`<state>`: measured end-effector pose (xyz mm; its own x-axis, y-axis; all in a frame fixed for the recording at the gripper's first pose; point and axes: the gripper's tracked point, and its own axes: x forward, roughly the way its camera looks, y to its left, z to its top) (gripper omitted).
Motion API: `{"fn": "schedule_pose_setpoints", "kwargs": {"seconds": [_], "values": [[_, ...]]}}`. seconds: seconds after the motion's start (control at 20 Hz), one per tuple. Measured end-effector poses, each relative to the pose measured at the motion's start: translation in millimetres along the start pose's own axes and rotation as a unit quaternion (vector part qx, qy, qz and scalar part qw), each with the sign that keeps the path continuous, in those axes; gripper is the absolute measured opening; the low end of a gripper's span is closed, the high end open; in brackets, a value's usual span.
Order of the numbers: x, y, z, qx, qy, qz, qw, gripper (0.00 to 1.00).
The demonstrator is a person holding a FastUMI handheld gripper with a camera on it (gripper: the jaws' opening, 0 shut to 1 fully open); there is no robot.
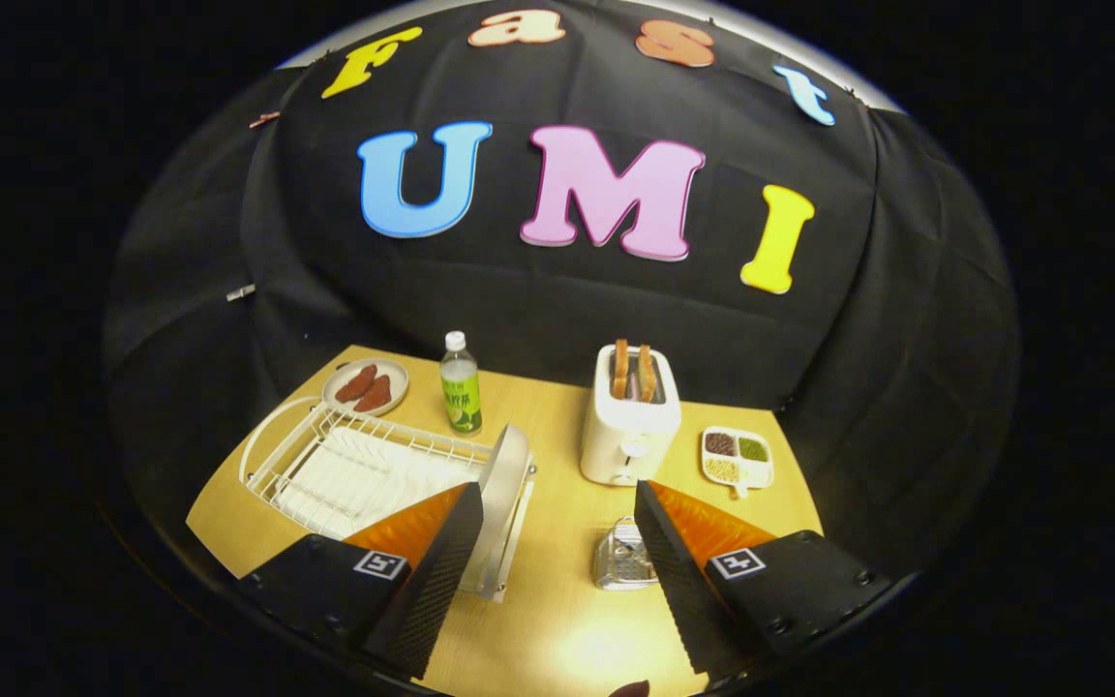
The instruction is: Take the plate from the dish rack, then take the spoon from the basket and place it into the plate.
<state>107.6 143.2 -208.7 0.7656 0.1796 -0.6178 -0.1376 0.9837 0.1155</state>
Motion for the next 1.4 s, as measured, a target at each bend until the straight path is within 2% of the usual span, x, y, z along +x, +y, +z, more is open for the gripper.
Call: {"fn": "schedule_pose_setpoints", "kwargs": {"seconds": [0.15, 0.25, 0.3, 0.35, 0.4, 0.6, 0.7, 0.8, 0.95, 1.1, 1.2, 1.4], "values": [[43.5, 20.4, -33.7, 0.013, 0.072, 0.004, 0.997, 0.95], [69.3, 27.7, -50.0, 0.032, 0.11, -0.003, 0.993, 0.88], [80.8, 29.0, -57.8, 0.038, 0.126, -0.01, 0.991, 0.8], [90.1, 33.2, -66.5, 0.046, 0.139, -0.012, 0.989, 0.77], [94.8, 44.4, -68.8, 0.062, 0.149, -0.004, 0.987, 0.68], [101.8, 34.0, -59.8, 0.036, 0.145, -0.077, 0.986, 0.33], [101.8, 29.6, -42.0, 0.009, 0.121, -0.108, 0.987, 0.3], [103.2, 29.8, -22.3, -0.009, 0.094, -0.114, 0.989, 0.28], [96.1, 29.1, -21.4, 0.008, 0.094, -0.113, 0.989, 0.26], [96.9, 18.3, -24.9, 0.015, 0.087, -0.143, 0.986, 0.25], [99.9, 26.3, -20.8, -0.014, 0.079, -0.151, 0.985, 0.23], [97.8, 40.7, 9.4, -0.119, 0.042, -0.177, 0.976, 0.23]]}}
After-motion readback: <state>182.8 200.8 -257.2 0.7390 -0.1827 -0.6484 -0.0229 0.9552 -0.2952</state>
